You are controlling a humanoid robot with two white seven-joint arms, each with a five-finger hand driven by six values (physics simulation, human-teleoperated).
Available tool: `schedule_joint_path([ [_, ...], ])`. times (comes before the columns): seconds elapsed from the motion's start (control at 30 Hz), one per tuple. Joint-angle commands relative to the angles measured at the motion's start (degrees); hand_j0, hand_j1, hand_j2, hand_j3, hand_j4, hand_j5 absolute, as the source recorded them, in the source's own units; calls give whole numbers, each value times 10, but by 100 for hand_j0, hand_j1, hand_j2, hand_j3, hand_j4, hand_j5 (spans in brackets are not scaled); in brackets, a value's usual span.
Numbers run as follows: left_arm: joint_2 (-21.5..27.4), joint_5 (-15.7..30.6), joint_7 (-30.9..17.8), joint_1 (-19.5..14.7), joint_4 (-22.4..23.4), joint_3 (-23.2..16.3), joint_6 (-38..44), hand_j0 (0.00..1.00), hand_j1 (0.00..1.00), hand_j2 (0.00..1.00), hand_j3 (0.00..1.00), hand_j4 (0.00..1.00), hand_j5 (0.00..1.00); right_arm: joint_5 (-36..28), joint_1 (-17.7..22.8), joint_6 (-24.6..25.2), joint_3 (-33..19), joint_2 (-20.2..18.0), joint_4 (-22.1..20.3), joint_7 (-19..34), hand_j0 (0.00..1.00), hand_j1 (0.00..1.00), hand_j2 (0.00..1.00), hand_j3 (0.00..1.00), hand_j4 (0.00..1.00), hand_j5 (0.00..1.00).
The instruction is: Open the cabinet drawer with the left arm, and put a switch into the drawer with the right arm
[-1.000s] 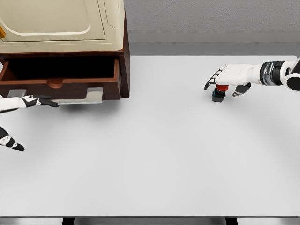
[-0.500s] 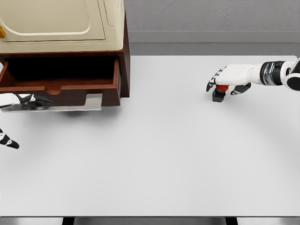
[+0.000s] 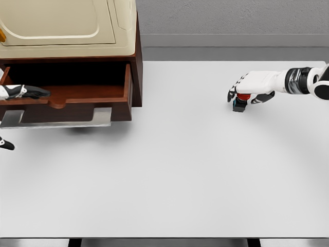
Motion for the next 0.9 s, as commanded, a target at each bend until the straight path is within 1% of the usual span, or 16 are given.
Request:
schedule_joint_path([
  [0.0, 14, 10, 0, 0, 0, 1, -45, 100, 100, 100, 100, 100, 100, -3, 0, 1, -1, -1, 1, 0, 69, 69, 69, 69, 69, 69],
  [0.07, 21, 10, 0, 0, 0, 1, -65, 100, 100, 100, 100, 100, 100, -3, 0, 1, -1, 0, 1, 0, 66, 66, 66, 66, 66, 66],
  [0.13, 31, 13, 0, -3, 0, 2, -64, 100, 100, 100, 100, 100, 100, -3, 1, 1, -2, 0, 1, 0, 66, 66, 66, 66, 66, 66],
  [0.17, 34, 19, 0, -14, 1, 2, -60, 100, 100, 100, 100, 100, 100, -3, 1, 1, -2, 0, 1, 0, 66, 66, 66, 66, 66, 66],
  [0.2, 53, 31, 0, -21, 1, 2, -58, 100, 100, 100, 100, 100, 100, -3, 1, 1, -2, 0, 1, 0, 66, 66, 66, 66, 66, 66],
  [0.23, 62, 32, 0, -25, 1, 1, -56, 100, 100, 100, 100, 100, 100, -3, 1, 1, -2, 0, 1, 0, 66, 66, 66, 66, 66, 66],
  [0.3, 64, 31, 0, -29, 2, 1, -34, 100, 100, 100, 100, 100, 100, -3, 1, 1, -2, 0, 1, 0, 65, 65, 65, 65, 65, 65],
  [0.43, 63, 40, 0, -41, 1, 2, -33, 100, 100, 100, 100, 100, 100, -3, 2, 1, -1, 1, 1, 0, 66, 66, 66, 66, 66, 66],
  [0.57, 48, 41, 0, -47, 1, 4, -24, 100, 100, 100, 100, 100, 100, -3, 4, 1, -1, 1, 2, 0, 66, 66, 66, 66, 66, 66],
  [0.73, 34, 41, 0, -47, 1, 5, 18, 100, 100, 100, 100, 100, 100, -3, 4, 1, 0, 3, 4, 0, 66, 66, 66, 66, 66, 66],
  [0.87, 29, 39, 0, -47, 1, 5, 21, 100, 100, 100, 100, 100, 100, -3, 4, 1, 0, 3, 6, 0, 65, 65, 65, 65, 65, 65],
])
